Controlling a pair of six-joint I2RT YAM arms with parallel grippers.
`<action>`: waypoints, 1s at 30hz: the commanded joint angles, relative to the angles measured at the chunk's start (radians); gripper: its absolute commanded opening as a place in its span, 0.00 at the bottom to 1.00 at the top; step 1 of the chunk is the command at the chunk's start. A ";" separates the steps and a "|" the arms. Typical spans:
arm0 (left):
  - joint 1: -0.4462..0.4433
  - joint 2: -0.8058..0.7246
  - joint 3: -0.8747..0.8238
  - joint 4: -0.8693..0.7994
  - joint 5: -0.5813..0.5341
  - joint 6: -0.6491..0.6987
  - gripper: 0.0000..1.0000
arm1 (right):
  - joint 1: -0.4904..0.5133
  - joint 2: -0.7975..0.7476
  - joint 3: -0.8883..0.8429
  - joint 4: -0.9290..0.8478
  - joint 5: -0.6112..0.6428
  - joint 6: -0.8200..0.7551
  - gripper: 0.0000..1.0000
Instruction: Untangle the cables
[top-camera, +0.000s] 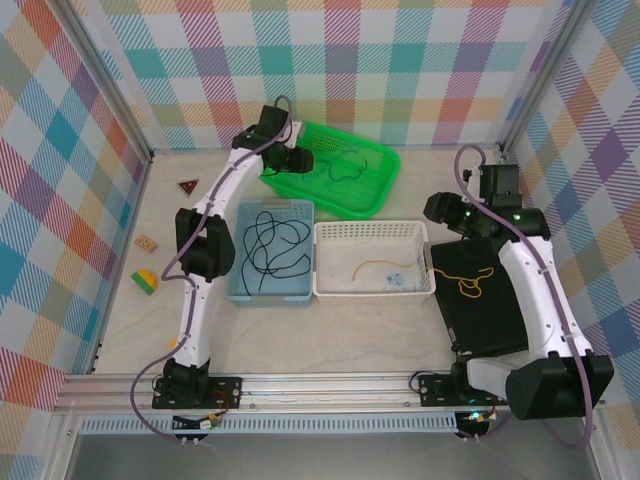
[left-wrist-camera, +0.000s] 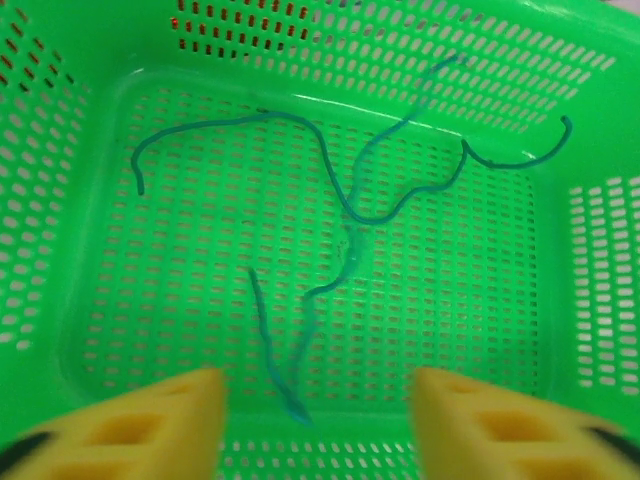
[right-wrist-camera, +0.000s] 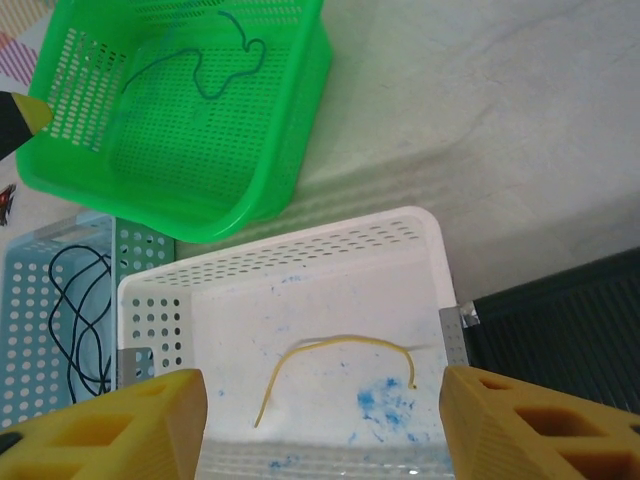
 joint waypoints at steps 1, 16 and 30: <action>0.004 -0.077 0.028 -0.033 0.058 0.081 1.00 | -0.027 -0.043 0.024 -0.034 0.013 0.048 0.63; 0.019 -1.144 -1.161 0.505 0.484 -0.089 1.00 | -0.379 -0.095 -0.147 -0.270 0.116 0.067 0.55; 0.019 -1.300 -1.296 0.323 0.441 -0.027 1.00 | -0.405 -0.019 -0.415 -0.152 0.058 0.130 0.55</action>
